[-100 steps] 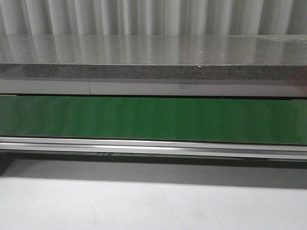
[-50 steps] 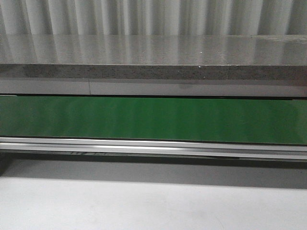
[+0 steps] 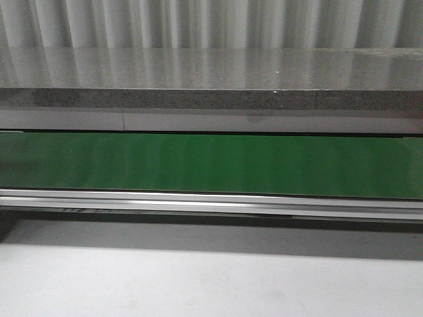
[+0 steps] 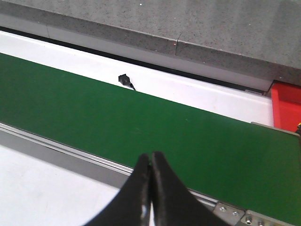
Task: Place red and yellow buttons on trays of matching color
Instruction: 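Set the red button on the green belt and open the left gripper, then grasp another yellow push button with the left gripper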
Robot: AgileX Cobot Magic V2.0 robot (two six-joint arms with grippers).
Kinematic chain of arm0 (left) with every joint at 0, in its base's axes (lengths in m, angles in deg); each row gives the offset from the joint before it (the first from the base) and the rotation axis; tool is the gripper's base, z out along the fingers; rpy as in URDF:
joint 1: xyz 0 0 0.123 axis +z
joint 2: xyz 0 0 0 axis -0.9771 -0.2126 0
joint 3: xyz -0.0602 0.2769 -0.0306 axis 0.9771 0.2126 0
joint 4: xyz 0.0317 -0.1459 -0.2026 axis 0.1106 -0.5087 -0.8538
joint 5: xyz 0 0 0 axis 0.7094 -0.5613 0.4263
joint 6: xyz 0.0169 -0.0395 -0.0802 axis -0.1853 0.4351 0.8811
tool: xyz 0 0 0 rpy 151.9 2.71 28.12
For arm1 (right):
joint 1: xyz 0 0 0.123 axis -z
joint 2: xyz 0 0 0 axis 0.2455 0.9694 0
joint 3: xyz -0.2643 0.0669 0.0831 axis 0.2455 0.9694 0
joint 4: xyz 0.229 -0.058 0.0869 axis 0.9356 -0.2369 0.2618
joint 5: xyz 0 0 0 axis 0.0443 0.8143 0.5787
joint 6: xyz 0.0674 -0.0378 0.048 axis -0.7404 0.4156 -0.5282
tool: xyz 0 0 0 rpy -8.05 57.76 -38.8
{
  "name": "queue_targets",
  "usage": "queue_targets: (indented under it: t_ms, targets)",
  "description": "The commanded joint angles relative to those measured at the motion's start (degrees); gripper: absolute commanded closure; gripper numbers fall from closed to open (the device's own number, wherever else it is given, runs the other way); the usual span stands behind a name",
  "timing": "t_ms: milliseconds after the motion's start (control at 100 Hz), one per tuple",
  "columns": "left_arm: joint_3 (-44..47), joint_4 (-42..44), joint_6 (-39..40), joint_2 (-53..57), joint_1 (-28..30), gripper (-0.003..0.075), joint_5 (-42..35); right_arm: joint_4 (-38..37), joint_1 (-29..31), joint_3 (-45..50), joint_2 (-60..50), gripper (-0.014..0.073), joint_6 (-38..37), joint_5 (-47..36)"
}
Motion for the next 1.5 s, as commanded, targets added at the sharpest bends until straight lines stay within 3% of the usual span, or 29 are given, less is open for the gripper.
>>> queue_targets:
  t_ms: [0,90,270,500,1010,1490]
  targets:
    - [-2.44,-2.00,-0.05,2.44,-0.23,0.0196,-1.35,0.93,-0.05,-1.25,0.53,0.0659,0.31,-3.72]
    - [-3.71,-4.55,-0.05,2.44,-0.23,0.0133,-1.96,0.93,-0.05,-1.25,0.53,0.0659,0.31,-3.72]
    - [-6.89,-7.66,-0.05,3.24,-0.23,0.0134,-1.34,0.93,-0.05,-1.25,0.53,0.0659,0.31,-3.72]
    - [-6.35,-4.19,1.66,5.28,2.18,0.0134,3.77,0.93,-0.05,-1.25,0.53,0.0659,0.31,-3.72]
    - [13.90,-3.70,1.66,8.16,13.68,0.0134,0.99,0.93,-0.05,-1.25,0.53,0.0659,0.31,-3.72]
    - [20.27,3.04,2.06,8.16,22.10,0.0135,0.82,0.93,-0.05,-1.25,0.53,0.0659,0.31,-3.72]
